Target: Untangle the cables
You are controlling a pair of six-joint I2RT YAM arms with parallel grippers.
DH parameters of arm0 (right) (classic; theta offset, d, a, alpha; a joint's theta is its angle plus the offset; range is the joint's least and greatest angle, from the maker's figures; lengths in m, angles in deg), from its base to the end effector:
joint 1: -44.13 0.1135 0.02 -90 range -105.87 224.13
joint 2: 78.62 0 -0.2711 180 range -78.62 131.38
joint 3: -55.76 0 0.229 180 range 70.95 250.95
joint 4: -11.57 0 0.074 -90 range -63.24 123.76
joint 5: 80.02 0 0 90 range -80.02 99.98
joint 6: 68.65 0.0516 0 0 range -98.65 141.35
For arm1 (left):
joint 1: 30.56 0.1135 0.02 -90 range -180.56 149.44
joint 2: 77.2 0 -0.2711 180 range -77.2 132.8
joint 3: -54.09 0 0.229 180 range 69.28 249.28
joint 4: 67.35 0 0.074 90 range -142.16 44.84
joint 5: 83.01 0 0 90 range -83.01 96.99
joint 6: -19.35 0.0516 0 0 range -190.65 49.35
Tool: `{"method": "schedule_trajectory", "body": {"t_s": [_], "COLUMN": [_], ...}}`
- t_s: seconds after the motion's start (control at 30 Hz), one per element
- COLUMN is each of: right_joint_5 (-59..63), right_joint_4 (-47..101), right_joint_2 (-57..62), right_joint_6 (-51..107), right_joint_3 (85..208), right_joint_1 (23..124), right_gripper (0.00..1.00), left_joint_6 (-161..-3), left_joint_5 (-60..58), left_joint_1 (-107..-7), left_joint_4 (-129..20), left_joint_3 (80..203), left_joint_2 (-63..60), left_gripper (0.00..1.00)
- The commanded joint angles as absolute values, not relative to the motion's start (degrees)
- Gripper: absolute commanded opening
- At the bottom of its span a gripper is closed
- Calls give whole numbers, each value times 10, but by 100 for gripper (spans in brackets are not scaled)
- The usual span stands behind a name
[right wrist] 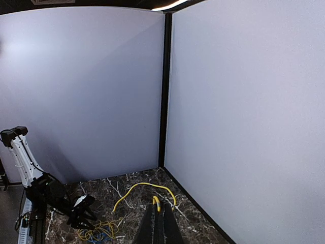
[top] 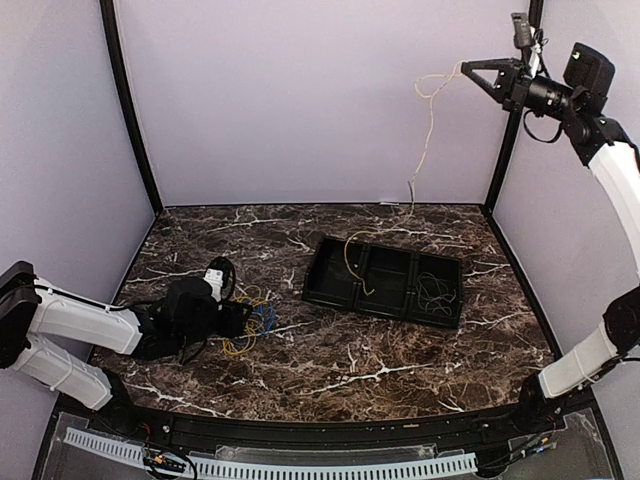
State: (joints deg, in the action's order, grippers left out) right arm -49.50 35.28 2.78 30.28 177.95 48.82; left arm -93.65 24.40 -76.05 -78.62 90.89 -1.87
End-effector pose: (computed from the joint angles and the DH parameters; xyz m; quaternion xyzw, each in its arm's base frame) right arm 0.2442 0.0646 0.5606 -0.3796 0.5304 0.3755 0.6585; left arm 0.1793 -0.1604 0.1767 0.0873 0.8431 -0.1827 0.4981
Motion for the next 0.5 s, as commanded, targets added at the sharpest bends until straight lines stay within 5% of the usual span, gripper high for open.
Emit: {"method": "schedule_trajectory", "body": {"t_s": [0.0, 0.47], "right_joint_5": [-468, -372], "right_joint_4": [350, 384], "right_joint_2": [33, 60], "right_joint_6": [267, 146], "right_joint_3": [1693, 1557], "right_joint_1": [524, 562], "right_gripper": [0, 0], "left_joint_6": [-944, -947], "left_joint_5": [246, 247], "left_joint_1": [-760, -760], "left_joint_4": [-784, -788], "left_joint_3": [903, 891], "left_joint_2": [-27, -30], "left_gripper": [56, 57]}}
